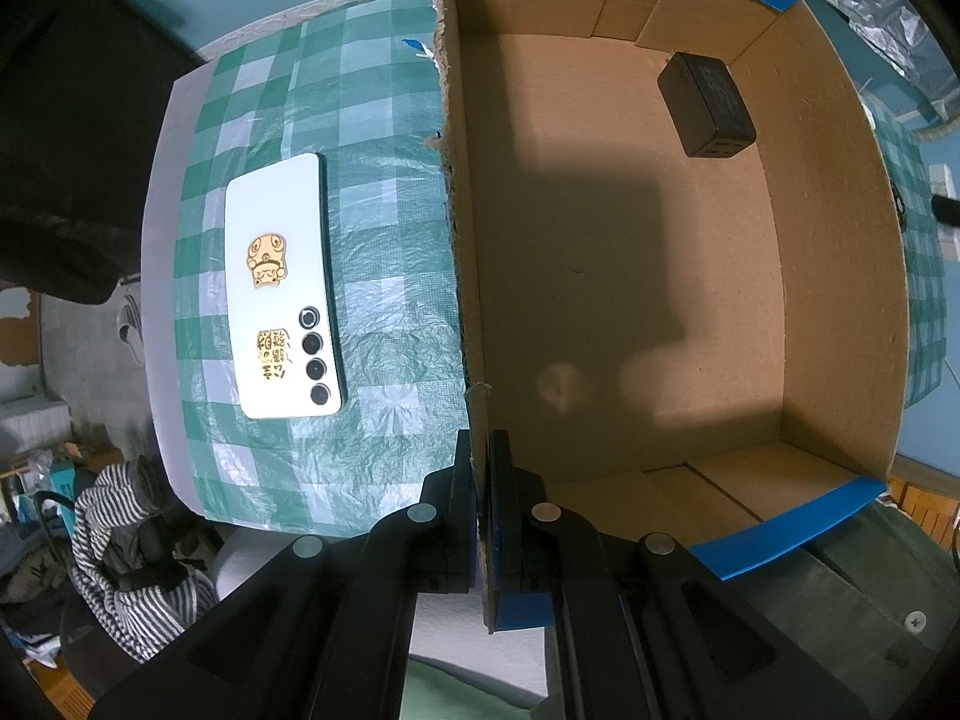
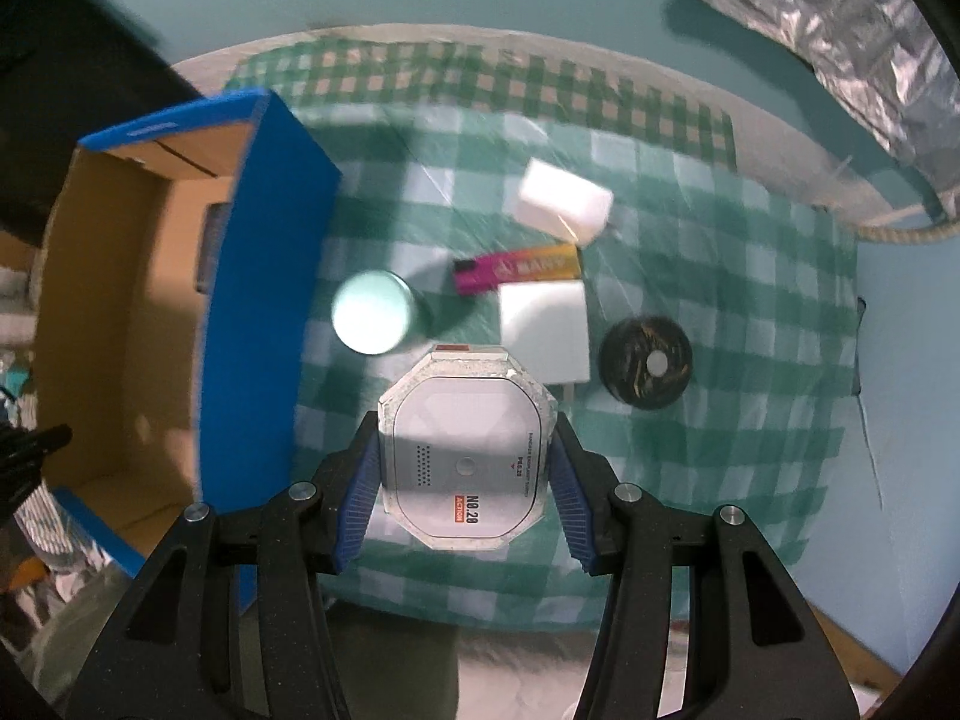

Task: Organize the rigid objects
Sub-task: 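Carry the white octagonal puck with the right tool into the box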

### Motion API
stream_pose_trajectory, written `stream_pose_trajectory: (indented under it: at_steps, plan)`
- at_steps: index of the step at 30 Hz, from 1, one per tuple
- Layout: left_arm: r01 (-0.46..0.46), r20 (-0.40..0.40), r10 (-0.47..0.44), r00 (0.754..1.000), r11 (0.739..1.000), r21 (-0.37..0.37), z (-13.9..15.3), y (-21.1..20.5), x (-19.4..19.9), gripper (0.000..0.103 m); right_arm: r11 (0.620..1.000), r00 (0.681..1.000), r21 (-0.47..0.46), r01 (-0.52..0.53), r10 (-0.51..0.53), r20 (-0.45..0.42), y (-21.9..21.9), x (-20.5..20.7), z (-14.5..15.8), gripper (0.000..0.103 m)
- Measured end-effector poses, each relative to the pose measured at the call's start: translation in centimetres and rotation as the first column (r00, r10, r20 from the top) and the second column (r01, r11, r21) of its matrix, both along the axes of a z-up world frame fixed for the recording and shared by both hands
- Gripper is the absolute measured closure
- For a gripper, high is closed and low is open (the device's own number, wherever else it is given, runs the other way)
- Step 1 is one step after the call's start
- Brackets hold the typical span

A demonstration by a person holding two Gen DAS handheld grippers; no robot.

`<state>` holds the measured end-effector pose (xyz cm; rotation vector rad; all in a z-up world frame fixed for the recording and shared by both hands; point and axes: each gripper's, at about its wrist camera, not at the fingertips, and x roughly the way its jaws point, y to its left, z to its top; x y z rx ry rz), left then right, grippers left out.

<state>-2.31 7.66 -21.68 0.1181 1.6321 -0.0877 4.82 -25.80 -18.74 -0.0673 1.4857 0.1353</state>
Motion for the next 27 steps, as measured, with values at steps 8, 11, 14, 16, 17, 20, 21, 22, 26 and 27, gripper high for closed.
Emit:
stream_pose_trajectory:
  at_steps: [8, 11, 14, 16, 17, 20, 21, 22, 26, 27]
  plan:
    - [0.001, 0.001, -0.001, 1.0, 1.0, -0.001, 0.0, 0.0, 0.0, 0.1, 0.996, 0.995, 0.02, -0.086, 0.085, 0.046, 3.8, 0.9, 3.2, 0.051]
    - [0.002, 0.0, -0.002, 1.0, 1.0, 0.0, 0.0, -0.1, -0.1, 0.1, 0.992, 0.991, 0.025, -0.123, 0.121, 0.062, 5.4, 1.4, 4.0, 0.051]
    - [0.002, 0.0, -0.002, 1.0, 1.0, 0.0, 0.0, -0.1, 0.0, 0.1, 0.987, 0.985, 0.028, -0.16, 0.158, 0.071, 7.2, 2.0, 4.3, 0.051]
    - [0.001, 0.0, -0.001, 1.0, 1.0, 0.0, 0.0, -0.1, -0.1, 0.1, 0.983, 0.981, 0.033, -0.183, 0.18, 0.073, 8.2, 2.4, 4.3, 0.051]
    - [0.002, 0.0, -0.002, 1.0, 1.0, 0.0, 0.0, -0.1, -0.1, 0.1, 0.98, 0.979, 0.036, -0.193, 0.19, 0.073, 8.7, 2.6, 4.2, 0.051]
    - [0.005, 0.0, -0.005, 1.0, 1.0, 0.002, 0.0, -0.2, -0.1, 0.1, 0.972, 0.971, 0.032, -0.232, 0.23, 0.072, 10.5, 3.3, 3.9, 0.051]
    - [0.007, -0.001, -0.007, 1.0, 1.0, 0.002, 0.0, -0.3, 0.0, 0.1, 0.97, 0.969, 0.032, -0.241, 0.238, 0.07, 11.0, 3.5, 3.7, 0.051]
    - [0.008, -0.001, -0.008, 1.0, 1.0, 0.002, 0.1, -0.3, 0.0, 0.1, 0.968, 0.967, 0.034, -0.248, 0.245, 0.067, 11.4, 3.7, 3.5, 0.051]
    - [0.011, -0.002, -0.011, 1.0, 1.0, 0.003, 0.1, -0.3, 0.0, 0.1, 0.96, 0.96, 0.036, -0.278, 0.275, 0.058, 13.0, 4.4, 2.7, 0.051]
    - [0.011, -0.002, -0.011, 1.0, 1.0, 0.003, 0.1, -0.3, 0.0, 0.1, 0.958, 0.957, 0.034, -0.286, 0.284, 0.057, 13.4, 4.5, 2.5, 0.051]
